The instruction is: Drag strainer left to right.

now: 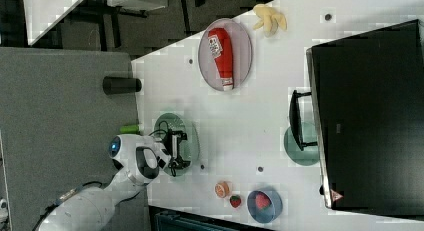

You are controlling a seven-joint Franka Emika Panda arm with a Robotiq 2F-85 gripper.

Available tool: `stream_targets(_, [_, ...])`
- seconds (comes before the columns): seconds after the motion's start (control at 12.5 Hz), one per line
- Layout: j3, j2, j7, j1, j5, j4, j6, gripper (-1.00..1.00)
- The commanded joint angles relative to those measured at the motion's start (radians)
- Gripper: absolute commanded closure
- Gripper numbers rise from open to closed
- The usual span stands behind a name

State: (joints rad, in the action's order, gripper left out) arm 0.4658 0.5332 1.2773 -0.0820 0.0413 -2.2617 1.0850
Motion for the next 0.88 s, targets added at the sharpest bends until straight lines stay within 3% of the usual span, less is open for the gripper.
stream_targets(0.08, [-0.016, -0.013, 0.049, -0.039, 0.013, 0.029, 0.057, -1.0])
stream_targets(0.48, [-0.063, -0.026, 0.047, -0.038, 0.033, 0.008, 0.061, -1.0])
stream_targets(0.88, [-0.118, -0.08, 0.039, 0.003, 0.046, -0.048, 0.062, -1.0])
